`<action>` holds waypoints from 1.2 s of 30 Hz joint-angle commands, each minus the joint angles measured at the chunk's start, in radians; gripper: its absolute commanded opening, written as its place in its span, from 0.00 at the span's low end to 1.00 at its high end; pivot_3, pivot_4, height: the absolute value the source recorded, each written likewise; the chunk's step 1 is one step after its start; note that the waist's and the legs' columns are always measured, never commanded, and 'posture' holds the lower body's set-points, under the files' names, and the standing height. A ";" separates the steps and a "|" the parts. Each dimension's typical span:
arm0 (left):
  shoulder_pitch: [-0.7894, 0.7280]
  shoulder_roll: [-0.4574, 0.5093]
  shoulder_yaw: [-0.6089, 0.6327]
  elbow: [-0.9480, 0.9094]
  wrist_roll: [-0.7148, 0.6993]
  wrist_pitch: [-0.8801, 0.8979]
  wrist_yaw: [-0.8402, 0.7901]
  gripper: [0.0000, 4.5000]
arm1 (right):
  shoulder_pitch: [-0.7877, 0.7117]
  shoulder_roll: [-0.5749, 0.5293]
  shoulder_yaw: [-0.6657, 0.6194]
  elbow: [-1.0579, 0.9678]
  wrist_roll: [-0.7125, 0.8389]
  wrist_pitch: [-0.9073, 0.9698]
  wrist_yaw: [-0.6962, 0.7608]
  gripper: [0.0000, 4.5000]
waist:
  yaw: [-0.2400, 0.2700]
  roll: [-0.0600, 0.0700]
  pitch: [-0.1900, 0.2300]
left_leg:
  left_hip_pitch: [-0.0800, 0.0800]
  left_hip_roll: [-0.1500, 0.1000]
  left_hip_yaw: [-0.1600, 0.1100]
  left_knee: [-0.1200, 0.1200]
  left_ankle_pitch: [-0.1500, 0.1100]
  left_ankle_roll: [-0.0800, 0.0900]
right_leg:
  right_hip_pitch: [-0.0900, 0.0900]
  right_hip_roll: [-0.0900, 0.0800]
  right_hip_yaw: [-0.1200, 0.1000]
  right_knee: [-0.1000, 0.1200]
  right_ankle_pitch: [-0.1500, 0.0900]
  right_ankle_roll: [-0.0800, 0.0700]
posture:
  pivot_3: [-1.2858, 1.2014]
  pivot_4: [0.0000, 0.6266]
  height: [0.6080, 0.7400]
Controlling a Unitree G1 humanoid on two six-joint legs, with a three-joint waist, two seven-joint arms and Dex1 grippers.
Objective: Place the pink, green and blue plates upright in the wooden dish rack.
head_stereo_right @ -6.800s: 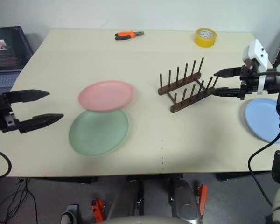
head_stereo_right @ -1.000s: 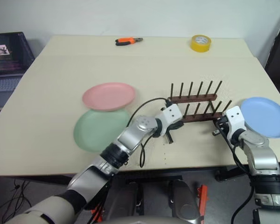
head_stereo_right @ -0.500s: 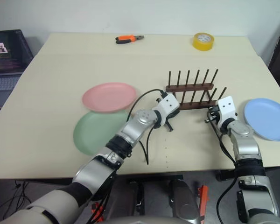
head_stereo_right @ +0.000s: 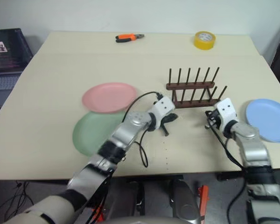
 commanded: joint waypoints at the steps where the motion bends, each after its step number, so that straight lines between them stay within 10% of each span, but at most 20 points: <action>1: -0.019 0.037 0.033 -0.271 -0.066 0.161 -0.053 0.09 | 0.005 -0.122 -0.065 -0.210 0.084 0.157 0.092 0.08 | 0.001 0.000 0.000 | -0.001 0.000 -0.001 0.000 0.000 0.000 | -0.001 0.001 0.000 0.001 0.000 0.000 | 0.52 0.24 1.00; 13: -0.199 0.271 0.379 -0.504 -0.276 0.570 -0.024 1.00 | -0.185 -0.187 -0.111 -0.338 0.293 0.323 0.173 0.98 | -0.007 -0.001 0.000 | 0.001 0.001 -0.002 0.000 0.000 0.000 | -0.001 0.003 -0.002 0.001 -0.001 -0.001 | 0.52 0.24 1.00; 22: -0.412 0.632 0.513 0.173 -0.183 0.337 0.060 1.00 | -0.355 -0.049 0.041 -0.229 0.189 0.196 0.085 0.99 | -0.010 -0.001 0.001 | 0.001 0.001 -0.001 -0.003 0.000 0.000 | -0.003 0.004 -0.003 0.001 -0.002 -0.003 | 0.52 0.24 1.00; 36: -0.629 0.625 0.405 0.902 -0.087 0.193 -0.076 1.00 | -0.386 0.042 0.116 -0.225 0.183 0.177 0.084 0.99 | 0.013 -0.004 0.001 | -0.010 0.000 0.003 0.002 0.000 0.000 | -0.008 -0.002 -0.006 0.000 0.000 -0.001 | 0.52 0.24 1.00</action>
